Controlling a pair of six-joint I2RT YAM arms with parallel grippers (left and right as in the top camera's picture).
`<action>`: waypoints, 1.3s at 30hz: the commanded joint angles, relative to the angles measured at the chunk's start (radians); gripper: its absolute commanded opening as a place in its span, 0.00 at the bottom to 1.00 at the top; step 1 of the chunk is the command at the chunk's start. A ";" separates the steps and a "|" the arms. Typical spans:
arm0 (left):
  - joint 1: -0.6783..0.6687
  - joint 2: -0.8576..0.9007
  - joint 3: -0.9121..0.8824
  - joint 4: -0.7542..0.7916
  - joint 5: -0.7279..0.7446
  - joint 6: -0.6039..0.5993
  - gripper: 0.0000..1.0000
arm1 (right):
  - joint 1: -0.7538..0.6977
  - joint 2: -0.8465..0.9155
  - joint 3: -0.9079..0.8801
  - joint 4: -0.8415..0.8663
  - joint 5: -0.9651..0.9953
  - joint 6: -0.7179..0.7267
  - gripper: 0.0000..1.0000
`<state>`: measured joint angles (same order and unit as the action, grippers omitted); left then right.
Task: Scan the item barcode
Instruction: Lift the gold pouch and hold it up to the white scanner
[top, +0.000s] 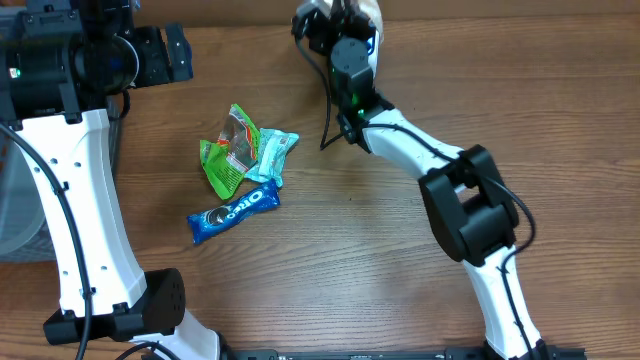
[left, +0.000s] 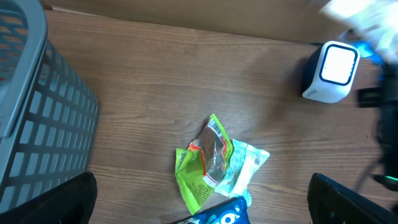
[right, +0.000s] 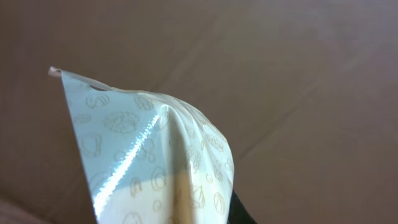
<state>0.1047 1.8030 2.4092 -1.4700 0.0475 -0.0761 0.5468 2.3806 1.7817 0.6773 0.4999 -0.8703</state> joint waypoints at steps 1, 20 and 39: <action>0.000 0.008 0.003 0.001 -0.003 -0.010 1.00 | -0.023 0.074 0.018 0.190 -0.067 -0.097 0.04; 0.000 0.008 0.003 0.001 -0.003 -0.010 1.00 | -0.029 0.112 0.018 0.310 -0.232 -0.019 0.04; 0.000 0.008 0.003 0.001 -0.003 -0.010 1.00 | -0.004 0.112 0.018 0.285 -0.304 0.078 0.04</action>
<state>0.1047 1.8030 2.4092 -1.4696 0.0475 -0.0761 0.5377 2.4950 1.7817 0.9501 0.2050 -0.8070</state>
